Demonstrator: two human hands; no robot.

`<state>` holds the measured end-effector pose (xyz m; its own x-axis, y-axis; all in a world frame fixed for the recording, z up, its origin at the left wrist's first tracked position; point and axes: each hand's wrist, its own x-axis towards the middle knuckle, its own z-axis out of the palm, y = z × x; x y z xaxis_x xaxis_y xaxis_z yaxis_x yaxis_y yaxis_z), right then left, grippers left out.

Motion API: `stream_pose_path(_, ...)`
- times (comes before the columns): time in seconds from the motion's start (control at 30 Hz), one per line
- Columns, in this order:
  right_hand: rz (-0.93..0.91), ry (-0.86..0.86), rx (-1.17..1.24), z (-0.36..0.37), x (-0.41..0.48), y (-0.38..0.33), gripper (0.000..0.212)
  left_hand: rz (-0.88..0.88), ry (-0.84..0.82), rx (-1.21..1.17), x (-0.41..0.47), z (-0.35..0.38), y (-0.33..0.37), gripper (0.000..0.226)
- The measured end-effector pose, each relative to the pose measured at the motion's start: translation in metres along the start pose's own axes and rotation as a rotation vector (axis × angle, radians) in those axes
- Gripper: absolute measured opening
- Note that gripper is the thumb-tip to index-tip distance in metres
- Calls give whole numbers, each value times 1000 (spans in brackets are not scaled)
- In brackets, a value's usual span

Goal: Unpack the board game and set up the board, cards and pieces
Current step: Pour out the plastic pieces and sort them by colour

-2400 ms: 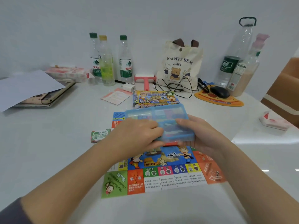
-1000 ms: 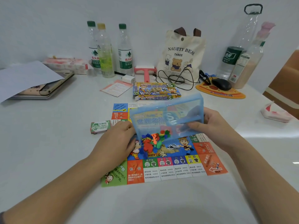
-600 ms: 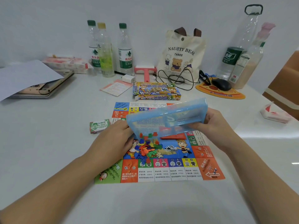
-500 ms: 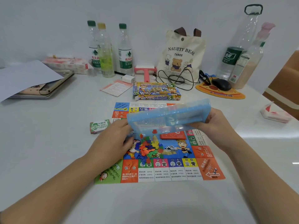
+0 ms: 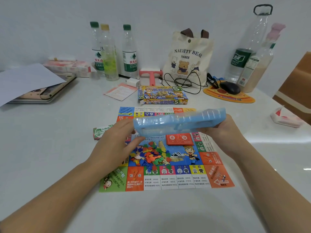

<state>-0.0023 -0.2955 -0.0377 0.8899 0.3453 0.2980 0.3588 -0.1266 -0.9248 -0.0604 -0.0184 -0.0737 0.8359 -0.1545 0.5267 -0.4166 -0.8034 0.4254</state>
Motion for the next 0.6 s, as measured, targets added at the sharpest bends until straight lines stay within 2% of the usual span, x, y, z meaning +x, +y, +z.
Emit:
stream_pose_path(0.07,22,23,11,3,1,2,23,-47,13,-43,0,-2,6,20)
stream_pose_path(0.13,55,63,17,7,3,5,25,-109,49,-103,1,-2,9,28)
stream_pose_path(0.3,116,49,165,15,4,8,40,-432,112,-469,9,-1,3,14)
stream_pose_path(0.37,127,81,191,15,5,8,45,-519,136,-507,15,-10,2,13)
stream_pose_path(0.53,172,122,198,14,9,13,41,-773,334,-664,35,-38,-28,12)
stream_pose_path(0.6,204,118,197,16,10,14,39,-879,358,-766,41,-47,-50,13)
